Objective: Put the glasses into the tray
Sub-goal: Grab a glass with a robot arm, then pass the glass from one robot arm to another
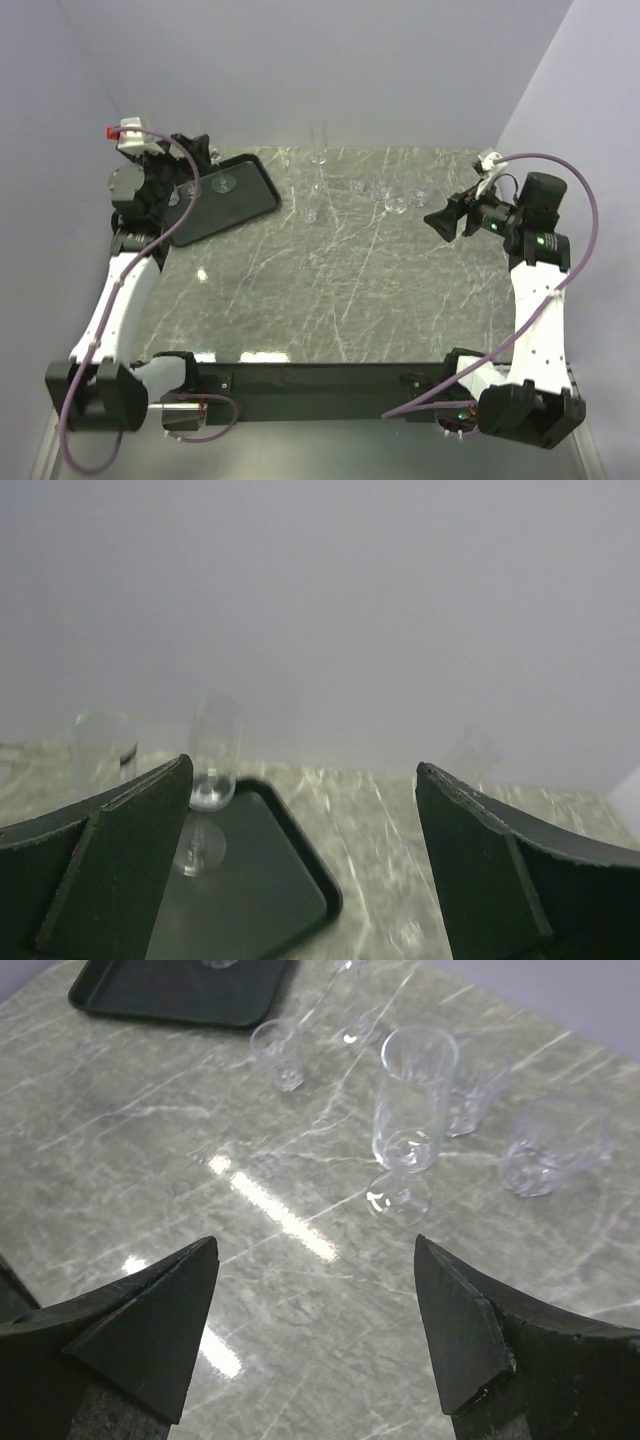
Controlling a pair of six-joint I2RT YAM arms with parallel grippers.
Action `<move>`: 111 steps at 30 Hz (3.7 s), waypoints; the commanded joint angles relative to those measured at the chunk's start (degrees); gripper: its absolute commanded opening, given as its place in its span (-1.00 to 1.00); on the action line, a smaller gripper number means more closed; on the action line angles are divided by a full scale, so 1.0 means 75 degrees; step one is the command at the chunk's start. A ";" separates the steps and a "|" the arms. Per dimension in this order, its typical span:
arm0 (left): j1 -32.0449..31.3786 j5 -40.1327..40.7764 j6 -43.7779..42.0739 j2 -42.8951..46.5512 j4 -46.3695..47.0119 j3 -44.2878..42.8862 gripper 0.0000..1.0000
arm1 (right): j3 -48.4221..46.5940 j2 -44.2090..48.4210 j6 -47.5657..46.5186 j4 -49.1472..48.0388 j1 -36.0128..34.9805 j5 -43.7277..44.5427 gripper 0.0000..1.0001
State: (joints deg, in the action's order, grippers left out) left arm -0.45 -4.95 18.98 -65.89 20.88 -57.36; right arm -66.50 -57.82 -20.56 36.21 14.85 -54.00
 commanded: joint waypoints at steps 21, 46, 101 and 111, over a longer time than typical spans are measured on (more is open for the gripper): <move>0.0013 0.1268 -0.0316 0.4834 -0.4472 0.2209 0.99 | -0.1714 -0.2344 0.1498 -0.0890 -0.3351 0.5616 0.68; -0.0116 0.1293 -0.0398 0.5117 -0.4179 0.2727 0.99 | -0.2840 -0.4220 0.2729 -0.1042 -0.3668 0.6192 0.45; -0.5670 -0.1274 -0.2074 -0.0424 0.1655 0.1930 0.99 | -0.2395 -0.2685 0.2799 -0.0070 -0.6527 0.6098 -0.14; -0.6010 -0.0548 -0.2215 -0.1679 0.2160 0.1368 0.99 | -0.2512 -0.2755 0.3057 -0.0058 -0.6773 0.5946 -0.14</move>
State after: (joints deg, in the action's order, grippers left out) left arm -44.91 -11.84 3.62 -77.41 32.45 -43.77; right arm -83.20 -79.13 1.26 38.24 -35.46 -8.69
